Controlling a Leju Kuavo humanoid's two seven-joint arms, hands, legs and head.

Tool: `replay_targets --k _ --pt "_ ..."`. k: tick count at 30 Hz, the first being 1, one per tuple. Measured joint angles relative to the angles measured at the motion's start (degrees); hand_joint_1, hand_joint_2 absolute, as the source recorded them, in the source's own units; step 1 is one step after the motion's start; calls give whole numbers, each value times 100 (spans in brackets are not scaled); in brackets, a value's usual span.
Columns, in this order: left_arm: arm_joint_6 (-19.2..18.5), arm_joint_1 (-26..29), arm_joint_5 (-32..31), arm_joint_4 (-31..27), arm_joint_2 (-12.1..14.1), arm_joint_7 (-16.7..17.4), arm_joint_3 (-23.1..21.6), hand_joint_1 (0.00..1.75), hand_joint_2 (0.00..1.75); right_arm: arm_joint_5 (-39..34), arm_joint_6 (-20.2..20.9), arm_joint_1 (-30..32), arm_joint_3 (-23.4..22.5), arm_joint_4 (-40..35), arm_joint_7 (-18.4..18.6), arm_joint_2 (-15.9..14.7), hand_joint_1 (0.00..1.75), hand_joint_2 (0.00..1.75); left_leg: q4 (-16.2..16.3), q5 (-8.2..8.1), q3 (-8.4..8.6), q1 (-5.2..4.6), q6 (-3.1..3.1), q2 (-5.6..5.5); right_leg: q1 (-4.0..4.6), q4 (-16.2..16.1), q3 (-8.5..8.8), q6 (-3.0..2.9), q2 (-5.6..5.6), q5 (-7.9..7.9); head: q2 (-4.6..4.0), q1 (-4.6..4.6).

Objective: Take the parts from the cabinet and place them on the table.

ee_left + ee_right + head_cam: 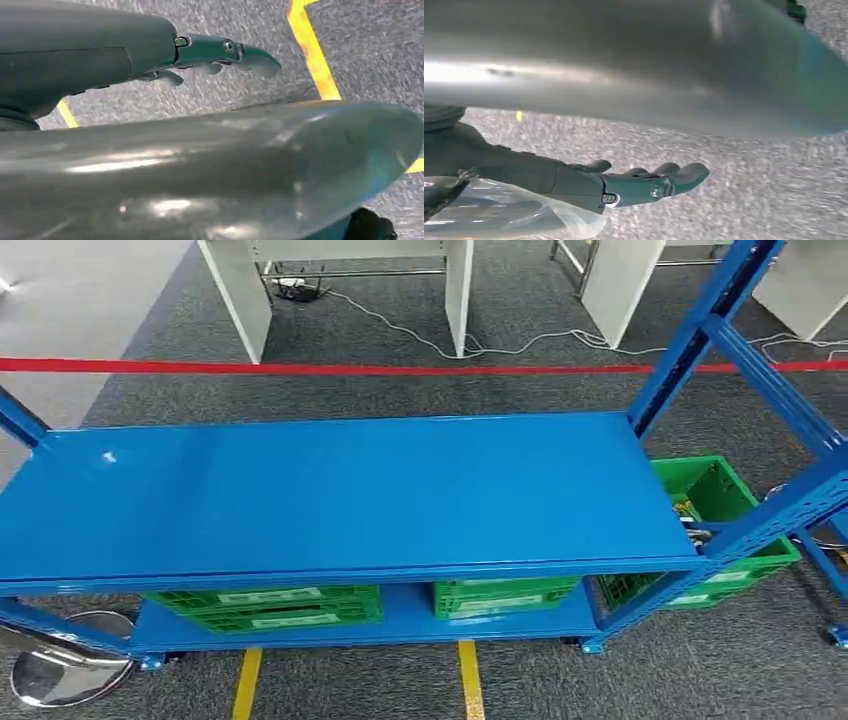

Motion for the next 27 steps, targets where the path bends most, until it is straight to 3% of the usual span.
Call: replay_targets --k 1,2,4,5,6,7,8,9,10,12,13,14,18,19,20,27 --pt "0 16 -2 -2 0 -2 2 0 0 -2 2 -14 9 0 0 -4 0 0 -20 3 -12 -6 49 43 26 220 -128 3 -268 -177 0 40" --pt "0 20 -4 -7 0 -2 2 0 0 -4 0 -38 7 2 0 -4 0 0 -18 -1 -29 -17 73 121 24 635 -333 10 -385 -421 0 63" --pt "2 36 6 -7 0 -2 0 0 0 -11 0 -53 4 4 -2 -7 0 0 -15 -7 -50 -38 84 262 22 1452 -692 46 -441 -796 0 55" --pt "2 38 28 -7 0 -2 0 0 0 -13 0 -52 4 4 -2 -7 0 0 -11 -6 -54 -46 81 317 21 1636 -742 62 -450 -822 0 57" --pt "4 37 46 -7 -2 0 -2 0 0 68 0 -40 18 11 37 -13 0 0 -8 -6 -51 -50 77 351 17 1509 -627 67 -461 -706 0 52" --pt "17 29 90 -7 -5 15 0 0 175 173 0 -49 50 40 145 -13 0 0 -1 -6 -48 -50 70 390 18 1128 -384 64 -475 -493 0 57" --pt "37 14 94 -7 -11 46 0 0 175 251 0 -70 89 76 266 -15 0 175 13 -11 -46 -50 61 410 17 602 -67 52 -504 -264 0 59" --pt "50 -4 111 -7 -18 55 0 0 175 326 0 -99 124 103 348 -22 0 175 41 -25 -34 -50 38 426 17 86 250 32 -554 -95 0 57" --pt "72 -10 144 -4 -22 74 2 0 175 458 0 -155 159 142 439 -20 0 175 60 -38 -46 -90 0 445 45 -135 371 15 -611 -237 0 59" --pt "59 -26 120 2 -52 129 76 0 175 729 28 -197 158 253 524 -2 0 175 105 -52 -50 -99 -30 454 31 -157 341 -22 -577 -190 0 37" --pt "33 -20 59 20 -66 162 156 0 175 800 66 -202 129 315 557 22 0 175 116 -78 -54 -104 76 451 29 -159 409 -14 -586 -187 0 50" --pt "-5 -17 -9 35 -92 181 232 0 175 864 101 -202 100 370 577 26 0 175 115 -44 -51 -104 112 448 34 -159 380 -14 -593 -187 0 37" --pt "-193 7 -387 153 -206 291 606 0 175 1167 297 -276 -107 615 605 158 0 175 86 -1 -47 -93 60 431 57 -146 395 -41 -597 -184 0 42" --pt "-250 22 -510 192 -234 321 737 0 0 1257 361 -301 -184 687 621 195 0 175 77 9 -46 -91 45 431 60 -146 392 -54 -597 -178 0 46" --pt "-300 33 -613 221 -263 350 840 0 0 1329 407 -322 -243 737 625 219 0 0 75 9 -46 -88 44 431 64 -144 391 -55 -597 -179 0 42" --pt "-669 119 -1364 472 -490 553 1640 0 0 1867 789 -365 -811 1139 684 455 0 0 70 11 -51 -69 -61 430 80 -135 390 -71 -602 -187 0 46"
